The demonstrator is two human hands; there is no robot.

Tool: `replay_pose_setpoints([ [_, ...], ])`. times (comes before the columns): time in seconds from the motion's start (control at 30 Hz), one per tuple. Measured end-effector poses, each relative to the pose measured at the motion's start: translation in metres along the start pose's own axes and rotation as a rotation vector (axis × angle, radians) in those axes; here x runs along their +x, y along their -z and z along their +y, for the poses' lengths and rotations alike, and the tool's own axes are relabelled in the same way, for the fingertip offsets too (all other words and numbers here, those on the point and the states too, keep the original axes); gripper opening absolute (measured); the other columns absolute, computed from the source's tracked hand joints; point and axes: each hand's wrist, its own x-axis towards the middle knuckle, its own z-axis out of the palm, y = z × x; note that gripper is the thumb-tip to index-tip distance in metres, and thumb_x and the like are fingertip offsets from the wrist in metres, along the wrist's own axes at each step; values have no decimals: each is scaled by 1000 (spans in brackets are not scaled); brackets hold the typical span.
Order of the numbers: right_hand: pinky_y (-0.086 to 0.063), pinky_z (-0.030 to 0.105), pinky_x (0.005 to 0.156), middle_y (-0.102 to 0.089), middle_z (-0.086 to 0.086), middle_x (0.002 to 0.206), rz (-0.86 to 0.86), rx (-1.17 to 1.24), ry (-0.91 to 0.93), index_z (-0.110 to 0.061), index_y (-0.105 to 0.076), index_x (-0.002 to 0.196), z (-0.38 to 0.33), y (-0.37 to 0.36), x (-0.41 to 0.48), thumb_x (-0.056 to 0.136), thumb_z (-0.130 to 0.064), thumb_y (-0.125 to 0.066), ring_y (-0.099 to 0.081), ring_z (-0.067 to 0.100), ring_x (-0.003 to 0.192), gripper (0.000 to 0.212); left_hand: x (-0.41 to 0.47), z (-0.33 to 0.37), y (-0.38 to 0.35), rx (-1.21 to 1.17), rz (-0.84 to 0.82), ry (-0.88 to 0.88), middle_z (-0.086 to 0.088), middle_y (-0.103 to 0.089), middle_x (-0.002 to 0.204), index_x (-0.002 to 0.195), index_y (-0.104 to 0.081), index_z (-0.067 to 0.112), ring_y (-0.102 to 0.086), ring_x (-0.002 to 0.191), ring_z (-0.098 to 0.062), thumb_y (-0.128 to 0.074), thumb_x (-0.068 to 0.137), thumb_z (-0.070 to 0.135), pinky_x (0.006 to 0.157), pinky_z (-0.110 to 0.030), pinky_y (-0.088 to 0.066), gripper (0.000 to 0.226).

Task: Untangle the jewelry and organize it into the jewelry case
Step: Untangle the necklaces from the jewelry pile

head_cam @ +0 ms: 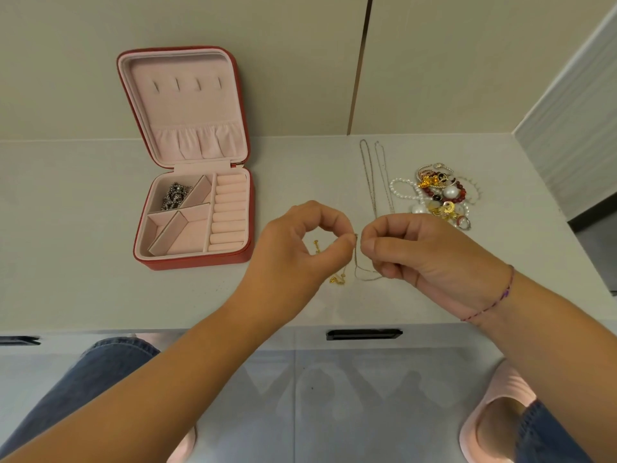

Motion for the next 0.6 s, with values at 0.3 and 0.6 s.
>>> replay_pose_setpoints([
  [0.3, -42, 13, 53, -55, -12, 50, 57, -163, 173, -11, -66, 77, -7, -3, -5, 82, -3, -64, -47, 3, 48, 10, 2, 3, 1, -195, -76, 80, 18, -60, 67, 79, -66, 16, -53, 66, 2, -63, 87, 9, 67, -8, -39, 11],
  [0.6, -42, 13, 53, -55, -12, 49, 63, -219, 179, -11, -67, 76, -6, -3, -4, 82, -5, -64, -47, 1, 48, 9, 1, 2, 0, -146, -92, 57, 14, -65, 75, 77, -65, 24, -59, 78, -2, -64, 80, 20, 75, -14, -43, 4],
])
